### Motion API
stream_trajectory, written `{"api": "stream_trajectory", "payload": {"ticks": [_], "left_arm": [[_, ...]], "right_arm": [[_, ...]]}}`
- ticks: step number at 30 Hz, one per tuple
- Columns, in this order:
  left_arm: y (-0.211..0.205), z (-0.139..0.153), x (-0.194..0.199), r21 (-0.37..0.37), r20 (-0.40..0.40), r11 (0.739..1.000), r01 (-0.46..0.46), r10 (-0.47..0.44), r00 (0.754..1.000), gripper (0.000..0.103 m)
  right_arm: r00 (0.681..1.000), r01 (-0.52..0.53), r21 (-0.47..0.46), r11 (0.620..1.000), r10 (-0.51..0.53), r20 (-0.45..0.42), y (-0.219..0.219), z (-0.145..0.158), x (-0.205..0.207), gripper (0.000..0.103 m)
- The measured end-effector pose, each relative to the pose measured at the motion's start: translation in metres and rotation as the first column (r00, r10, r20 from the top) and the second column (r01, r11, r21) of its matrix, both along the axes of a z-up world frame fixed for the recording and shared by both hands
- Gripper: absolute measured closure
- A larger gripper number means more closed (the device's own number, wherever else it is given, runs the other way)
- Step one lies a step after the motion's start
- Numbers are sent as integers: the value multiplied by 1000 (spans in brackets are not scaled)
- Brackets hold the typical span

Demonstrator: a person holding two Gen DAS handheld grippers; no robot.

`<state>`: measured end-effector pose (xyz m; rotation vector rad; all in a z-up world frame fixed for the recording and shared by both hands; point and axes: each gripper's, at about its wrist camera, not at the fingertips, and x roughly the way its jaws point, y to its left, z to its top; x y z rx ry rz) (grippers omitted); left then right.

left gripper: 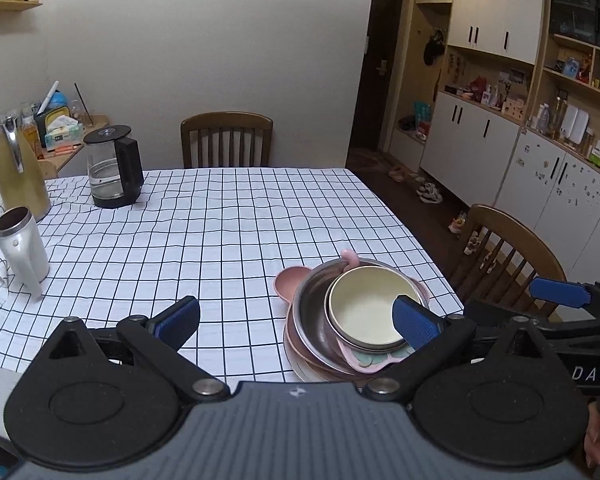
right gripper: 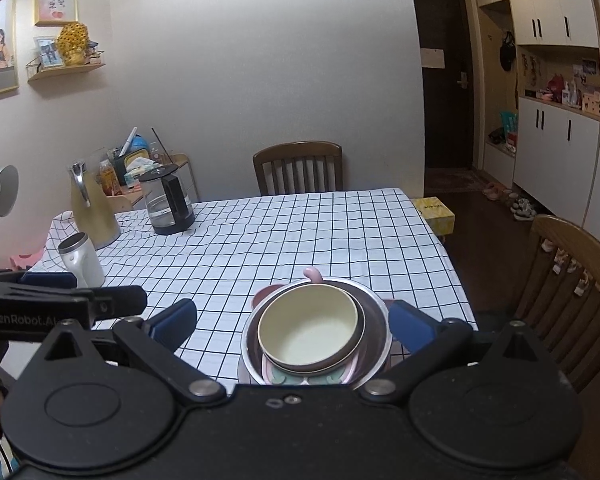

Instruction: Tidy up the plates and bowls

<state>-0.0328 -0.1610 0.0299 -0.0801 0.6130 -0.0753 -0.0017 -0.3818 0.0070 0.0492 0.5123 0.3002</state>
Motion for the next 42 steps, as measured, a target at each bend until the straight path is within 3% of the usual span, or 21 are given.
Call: {"api": "stream_trajectory", "payload": {"ticks": [27, 42], "left_arm": [[-19, -15, -23, -15, -70, 995, -100, 99, 993, 0], [-23, -21, -28, -25, -97, 995, -96, 93, 991, 0]], "right_arm": [[997, -45, 34, 998, 47, -54, -24, -12, -2, 0], [996, -46, 30, 999, 48, -72, -32, -15, -10, 0]]}}
